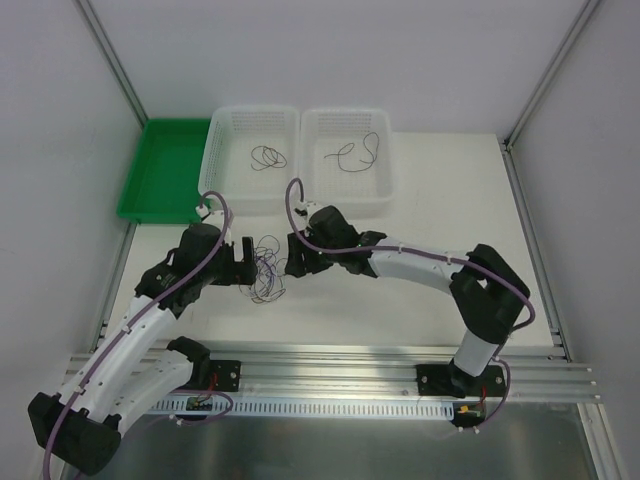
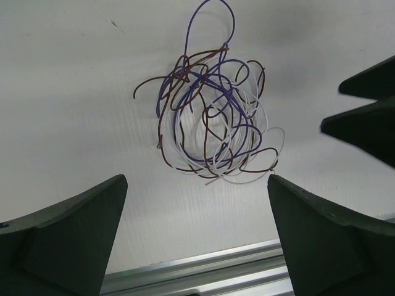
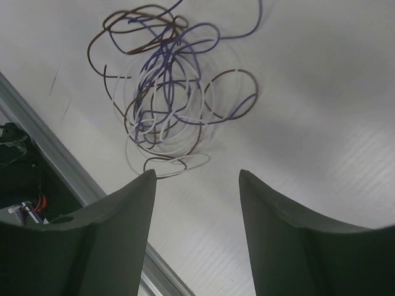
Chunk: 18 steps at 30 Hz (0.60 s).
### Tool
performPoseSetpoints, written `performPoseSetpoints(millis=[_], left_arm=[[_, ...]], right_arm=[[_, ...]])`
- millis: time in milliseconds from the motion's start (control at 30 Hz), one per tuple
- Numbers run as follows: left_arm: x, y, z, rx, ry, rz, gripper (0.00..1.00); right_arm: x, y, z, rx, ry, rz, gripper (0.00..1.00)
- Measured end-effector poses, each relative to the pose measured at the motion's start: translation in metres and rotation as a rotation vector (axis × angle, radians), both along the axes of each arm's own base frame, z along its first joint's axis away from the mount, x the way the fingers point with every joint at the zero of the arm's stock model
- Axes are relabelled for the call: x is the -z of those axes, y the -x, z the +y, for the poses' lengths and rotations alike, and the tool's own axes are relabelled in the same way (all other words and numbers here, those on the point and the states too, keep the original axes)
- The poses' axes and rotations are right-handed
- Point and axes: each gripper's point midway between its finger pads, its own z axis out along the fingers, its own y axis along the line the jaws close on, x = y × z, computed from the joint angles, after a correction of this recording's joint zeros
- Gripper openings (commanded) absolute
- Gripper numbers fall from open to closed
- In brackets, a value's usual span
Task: Untangle the cables
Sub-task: Untie the cable.
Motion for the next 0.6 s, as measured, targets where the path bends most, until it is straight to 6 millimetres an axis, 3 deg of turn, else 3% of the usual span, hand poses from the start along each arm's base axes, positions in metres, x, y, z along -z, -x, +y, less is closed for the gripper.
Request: performPoseSetpoints(millis=[167,300,333,400,433,467,533,600], left_arm=[[0.003,0.000,0.000,-0.001,-0.005,0.012,0.99],[0.004,0.000,0.000,-0.001,-0.007,0.018,0.99],[0.005,0.000,0.000,-0.001,-0.008,0.019,0.99],[0.006,0.000,0.000,-0.001,-0.010,0.025,0.99],[0.007,0.000,0.000,0.000,-0.011,0.028,0.99],[0.008,0.000,0.000,0.000,-0.012,0.033,0.99],[0.010,0.000,-0.001,0.004,-0.013,0.045,0.99],[0.013,0.000,-0.003,0.010,-0.009,0.060,0.99]], right_arm=[[0.031,0.032,0.036,-0.062,-0.013,0.051,0.59],[0.049,0.033,0.054,-0.065,-0.025,0.064,0.54],[0.054,0.031,0.056,-0.058,-0.028,0.069,0.50],[0.067,0.029,0.057,-0.045,-0.019,0.084,0.32],[0.071,0.029,0.057,-0.041,-0.016,0.088,0.18],[0.075,0.028,0.057,-0.036,-0.011,0.091,0.12],[0.079,0.028,0.054,-0.029,-0.002,0.091,0.01],[0.083,0.028,0.048,-0.025,0.016,0.080,0.01]])
